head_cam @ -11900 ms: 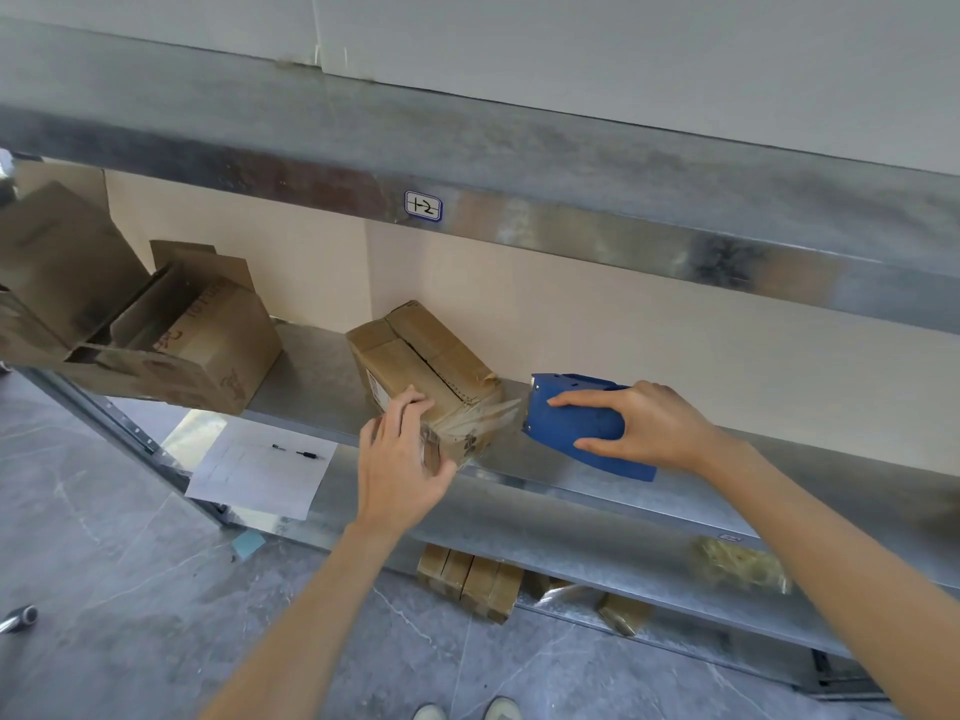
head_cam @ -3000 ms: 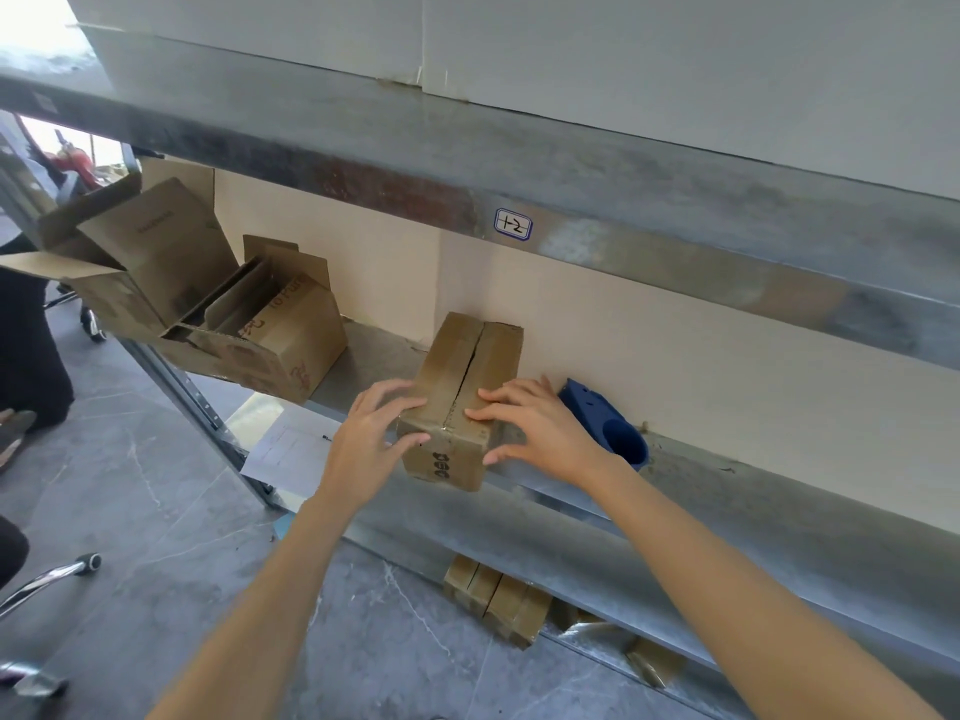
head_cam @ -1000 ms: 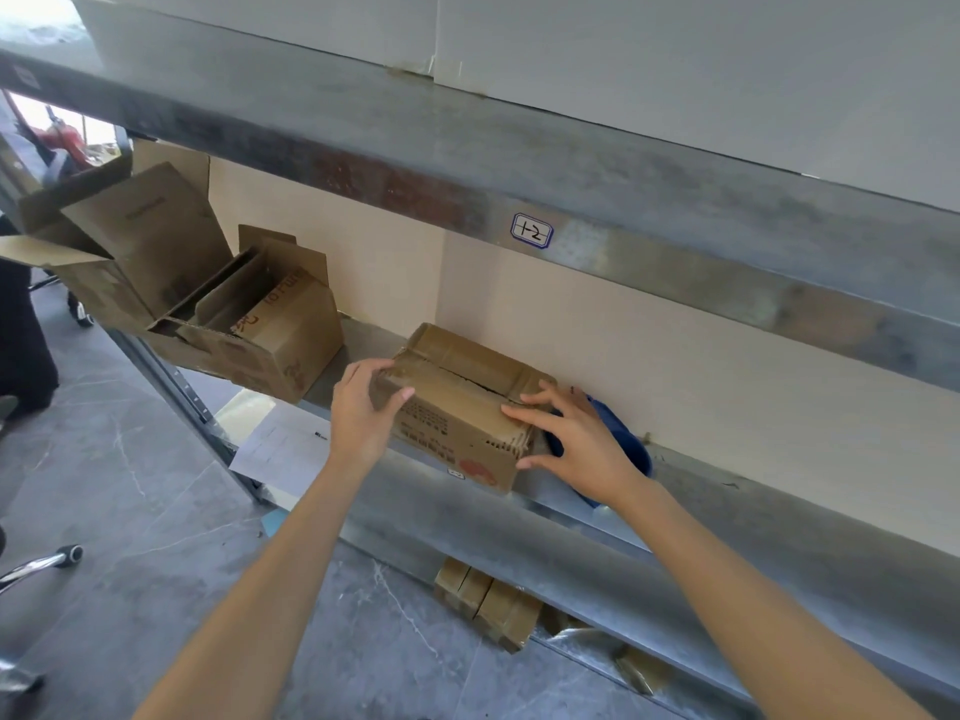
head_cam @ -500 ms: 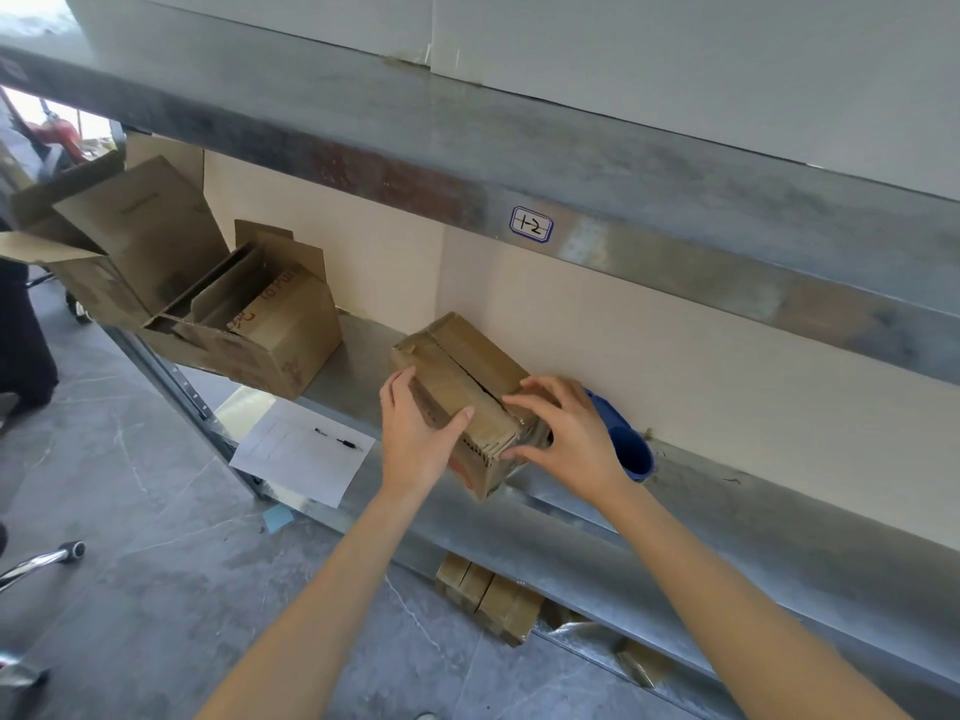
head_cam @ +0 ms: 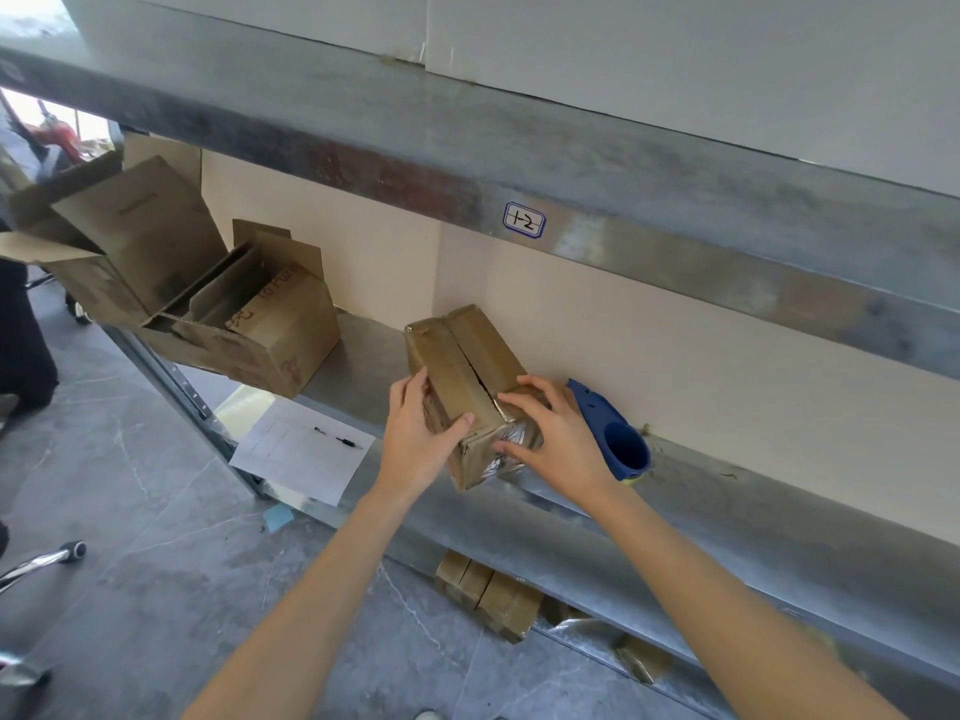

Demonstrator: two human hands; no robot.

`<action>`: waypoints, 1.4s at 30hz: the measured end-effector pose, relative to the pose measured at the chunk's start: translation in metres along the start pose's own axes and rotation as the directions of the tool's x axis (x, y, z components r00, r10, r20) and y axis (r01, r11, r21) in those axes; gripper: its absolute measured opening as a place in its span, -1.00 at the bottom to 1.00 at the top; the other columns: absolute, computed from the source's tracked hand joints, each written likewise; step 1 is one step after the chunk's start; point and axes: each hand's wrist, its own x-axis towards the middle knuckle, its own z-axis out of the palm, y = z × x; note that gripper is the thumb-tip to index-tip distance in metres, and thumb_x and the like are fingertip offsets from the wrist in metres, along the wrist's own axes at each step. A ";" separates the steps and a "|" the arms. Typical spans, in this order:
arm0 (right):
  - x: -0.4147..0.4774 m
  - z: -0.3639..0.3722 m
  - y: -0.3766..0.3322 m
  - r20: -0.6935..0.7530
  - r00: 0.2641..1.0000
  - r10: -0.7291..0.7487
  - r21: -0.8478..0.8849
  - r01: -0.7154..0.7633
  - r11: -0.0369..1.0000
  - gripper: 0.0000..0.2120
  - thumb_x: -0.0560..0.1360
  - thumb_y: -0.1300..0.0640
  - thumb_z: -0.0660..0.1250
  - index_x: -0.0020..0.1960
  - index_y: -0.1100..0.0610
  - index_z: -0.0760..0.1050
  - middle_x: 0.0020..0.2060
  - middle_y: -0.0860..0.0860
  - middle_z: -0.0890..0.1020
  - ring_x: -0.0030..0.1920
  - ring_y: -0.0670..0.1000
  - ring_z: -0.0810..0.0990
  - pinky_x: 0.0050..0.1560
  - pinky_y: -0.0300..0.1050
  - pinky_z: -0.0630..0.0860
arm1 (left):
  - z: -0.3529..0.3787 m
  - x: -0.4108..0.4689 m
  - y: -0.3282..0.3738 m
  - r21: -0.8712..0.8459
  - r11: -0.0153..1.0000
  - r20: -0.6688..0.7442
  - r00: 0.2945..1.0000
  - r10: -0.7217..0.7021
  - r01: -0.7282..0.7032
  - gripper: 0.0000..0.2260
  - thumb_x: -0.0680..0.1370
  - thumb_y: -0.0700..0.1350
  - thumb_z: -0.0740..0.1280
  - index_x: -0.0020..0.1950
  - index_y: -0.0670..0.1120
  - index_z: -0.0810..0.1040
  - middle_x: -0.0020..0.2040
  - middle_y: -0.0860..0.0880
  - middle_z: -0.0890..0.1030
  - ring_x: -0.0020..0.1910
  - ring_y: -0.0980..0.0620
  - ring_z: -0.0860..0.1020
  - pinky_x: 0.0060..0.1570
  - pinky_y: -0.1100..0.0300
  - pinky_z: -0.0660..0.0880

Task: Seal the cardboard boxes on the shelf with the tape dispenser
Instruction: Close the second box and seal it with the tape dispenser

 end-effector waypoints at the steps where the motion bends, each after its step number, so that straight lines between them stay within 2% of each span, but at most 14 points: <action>1: 0.000 -0.002 0.000 0.026 1.000 0.003 0.005 -0.003 1.000 -0.43 0.39 -0.09 0.53 0.35 0.02 0.52 0.39 -0.04 0.38 0.35 -0.04 0.32 0.22 -0.22 0.33 | -0.002 0.000 0.001 0.040 0.999 0.000 1.000 0.009 -0.009 -0.26 0.47 0.00 0.51 0.55 -0.10 0.26 0.36 0.02 0.32 0.32 0.14 0.39 0.35 0.04 0.42; 4: 0.001 -0.015 0.000 0.105 0.994 0.028 0.013 -0.029 0.999 -0.43 0.46 -0.20 0.41 0.42 -0.04 0.45 0.44 -0.10 0.33 0.39 -0.10 0.28 0.24 -0.23 0.29 | -0.012 0.000 0.006 0.255 0.965 0.022 0.998 0.057 -0.061 -0.30 0.53 0.15 0.41 0.57 -0.07 0.24 0.43 0.03 0.33 0.37 0.05 0.38 0.31 0.04 0.41; 7: -0.003 -0.029 0.008 0.074 0.994 0.076 -0.022 -0.074 0.997 -0.48 0.55 -0.24 0.23 0.46 -0.07 0.39 0.43 -0.11 0.34 0.39 -0.10 0.30 0.26 -0.17 0.36 | -0.025 0.001 0.010 0.508 0.851 0.032 0.990 0.140 -0.137 -0.41 0.60 0.20 0.26 0.55 -0.05 0.30 0.45 -0.01 0.38 0.42 -0.05 0.35 0.37 -0.06 0.31; 10: -0.010 -0.036 0.029 0.010 0.986 0.167 -0.163 -0.163 0.973 -0.55 0.62 -0.13 0.19 0.45 0.03 0.40 0.36 -0.01 0.43 0.35 0.03 0.38 0.28 -0.05 0.42 | -0.035 0.001 0.011 0.637 0.752 0.010 0.978 0.207 -0.165 -0.47 0.64 0.18 0.19 0.54 -0.06 0.33 0.47 -0.03 0.41 0.44 -0.07 0.35 0.38 -0.02 0.27; 14: -0.023 -0.036 0.051 0.054 0.932 0.359 -0.333 -0.322 0.886 -0.55 0.65 -0.07 0.17 0.49 0.06 0.33 0.34 0.07 0.46 0.31 0.13 0.40 0.20 0.02 0.46 | -0.038 -0.002 0.006 0.733 0.654 0.013 0.966 0.259 -0.185 -0.47 0.63 0.16 0.22 0.52 -0.09 0.38 0.45 -0.06 0.46 0.39 -0.12 0.43 0.30 -0.02 0.37; 19: -0.035 -0.021 0.059 0.111 0.871 0.479 -0.476 -0.376 0.795 -0.42 0.65 -0.15 0.12 0.59 0.01 0.08 0.37 0.15 0.42 0.31 0.19 0.43 0.11 0.04 0.50 | -0.036 -0.009 0.000 0.798 0.570 0.033 0.958 0.285 -0.198 -0.43 0.60 0.22 0.12 0.44 -0.13 0.47 0.36 -0.09 0.55 0.28 -0.13 0.53 0.17 -0.01 0.47; 21: -0.034 -0.017 0.061 0.146 0.854 0.500 -0.412 -0.407 0.815 -0.39 0.65 -0.12 0.14 0.61 -0.03 -0.03 0.29 0.17 0.49 0.14 0.16 0.55 -0.09 -0.02 0.53 | -0.036 -0.010 -0.003 0.811 0.548 0.046 0.956 0.289 -0.205 -0.46 0.61 0.19 0.18 0.45 -0.13 0.47 0.37 -0.09 0.55 0.28 -0.13 0.53 0.19 -0.02 0.47; 24: -0.031 -0.014 0.065 0.245 0.819 0.518 -0.293 -0.447 0.845 -0.33 0.66 -0.01 0.17 0.61 -0.04 -0.16 -0.19 0.12 0.59 -0.35 0.04 0.52 -0.41 -0.11 0.41 | -0.036 -0.013 -0.004 0.816 0.539 0.050 0.955 0.293 -0.208 -0.48 0.59 0.15 0.29 0.44 -0.13 0.47 0.38 -0.10 0.54 0.29 -0.14 0.52 0.21 -0.04 0.46; 26: -0.029 -0.014 0.071 0.278 0.808 0.519 -0.269 -0.453 0.850 -0.31 0.66 0.05 0.18 0.61 -0.06 -0.18 -0.39 0.10 0.51 -0.42 0.04 0.48 -0.44 -0.08 0.39 | -0.037 -0.015 -0.003 0.821 0.534 0.045 0.956 0.289 -0.201 -0.47 0.60 0.18 0.22 0.43 -0.14 0.48 0.37 -0.11 0.54 0.28 -0.15 0.52 0.19 -0.04 0.47; 31: -0.019 -0.023 0.078 0.340 0.789 0.513 -0.131 -0.500 0.856 -0.22 0.59 0.18 0.28 0.58 -0.20 -0.13 -0.26 0.23 0.58 -0.41 0.11 0.50 -0.35 0.08 0.49 | -0.037 -0.020 -0.001 0.834 0.514 0.044 0.953 0.301 -0.201 -0.38 0.58 0.24 0.01 0.42 -0.13 0.49 0.38 -0.10 0.53 0.32 -0.15 0.49 0.22 -0.07 0.47; 34: -0.013 -0.031 0.077 0.364 0.776 0.515 -0.086 -0.523 0.848 -0.13 0.54 0.26 0.32 0.57 -0.25 -0.13 0.12 0.28 0.59 -0.18 0.24 0.61 -0.24 0.07 0.54 | -0.037 -0.023 -0.001 0.835 0.513 0.049 0.957 0.287 -0.197 -0.37 0.58 0.25 0.01 0.43 -0.13 0.48 0.39 -0.09 0.52 0.33 -0.14 0.49 0.23 -0.05 0.47; 36: -0.009 -0.034 0.076 0.385 0.769 0.510 -0.076 -0.525 0.848 -0.10 0.53 0.29 0.31 0.55 -0.28 -0.15 0.26 0.29 0.54 -0.21 0.20 0.58 -0.31 -0.04 0.43 | -0.038 -0.025 -0.002 0.838 0.511 0.052 0.960 0.274 -0.191 -0.37 0.58 0.26 0.00 0.43 -0.13 0.48 0.39 -0.09 0.53 0.32 -0.13 0.50 0.22 -0.05 0.47; 39: -0.004 -0.035 0.074 0.383 0.763 0.521 -0.111 -0.522 0.846 -0.07 0.51 0.31 0.33 0.55 -0.29 -0.16 0.18 0.27 0.58 -0.21 0.17 0.56 -0.32 -0.07 0.42 | -0.039 -0.026 -0.004 0.838 0.509 0.061 0.961 0.271 -0.196 -0.37 0.58 0.26 0.01 0.43 -0.13 0.48 0.38 -0.09 0.54 0.32 -0.13 0.50 0.22 -0.05 0.48; 42: -0.008 -0.039 0.071 0.364 0.761 0.538 -0.161 -0.517 0.841 -0.06 0.52 0.31 0.35 0.58 -0.23 -0.16 -0.21 0.17 0.57 -0.33 0.08 0.52 -0.35 -0.05 0.44 | -0.041 -0.026 -0.004 0.836 0.511 0.069 0.961 0.268 -0.202 -0.37 0.57 0.26 0.02 0.42 -0.13 0.48 0.37 -0.09 0.55 0.30 -0.13 0.52 0.20 -0.04 0.49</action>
